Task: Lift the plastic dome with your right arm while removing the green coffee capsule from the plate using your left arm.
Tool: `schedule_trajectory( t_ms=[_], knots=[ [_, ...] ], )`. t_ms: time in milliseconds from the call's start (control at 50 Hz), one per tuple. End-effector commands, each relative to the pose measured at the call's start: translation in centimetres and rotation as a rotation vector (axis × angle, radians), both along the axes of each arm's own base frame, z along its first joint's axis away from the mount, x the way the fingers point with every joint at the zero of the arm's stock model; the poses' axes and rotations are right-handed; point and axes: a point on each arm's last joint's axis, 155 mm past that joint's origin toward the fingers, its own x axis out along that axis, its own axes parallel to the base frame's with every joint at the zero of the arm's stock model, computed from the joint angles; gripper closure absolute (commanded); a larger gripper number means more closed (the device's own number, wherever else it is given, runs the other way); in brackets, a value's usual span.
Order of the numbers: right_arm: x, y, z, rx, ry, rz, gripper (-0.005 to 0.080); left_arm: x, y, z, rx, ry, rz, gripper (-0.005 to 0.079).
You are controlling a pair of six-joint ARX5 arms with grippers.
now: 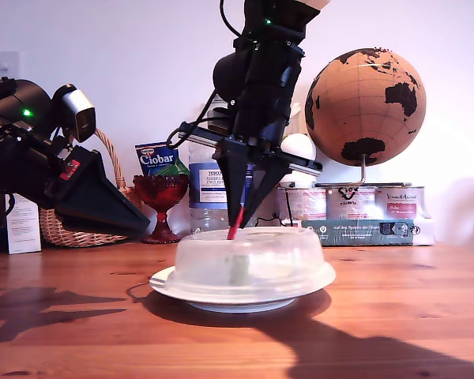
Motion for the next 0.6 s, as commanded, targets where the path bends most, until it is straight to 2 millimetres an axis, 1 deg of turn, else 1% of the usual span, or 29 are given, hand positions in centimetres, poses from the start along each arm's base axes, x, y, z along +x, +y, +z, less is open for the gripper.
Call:
schedule_trajectory(
  t_ms=[0, 200, 460, 580],
  knots=[
    [-0.1, 0.5, -0.9, -0.013, 0.011, 0.013, 0.0765, -0.1, -0.1, 0.1, -0.003, -0.009, -0.008, 0.0403],
    [0.4, 0.8, 0.4, 0.003, -0.013, 0.013, 0.0765, -0.1, -0.1, 0.1, -0.003, -0.008, -0.008, 0.0403],
    [0.4, 0.8, 1.9, 0.008, -0.020, 0.021, 0.0765, -0.1, -0.1, 0.1, -0.003, -0.008, -0.008, 0.0403],
    [0.7, 1.0, 2.7, 0.020, -0.038, 0.021, 0.0765, -0.1, -0.1, 0.1, -0.003, -0.007, -0.008, 0.0403]
  ],
)
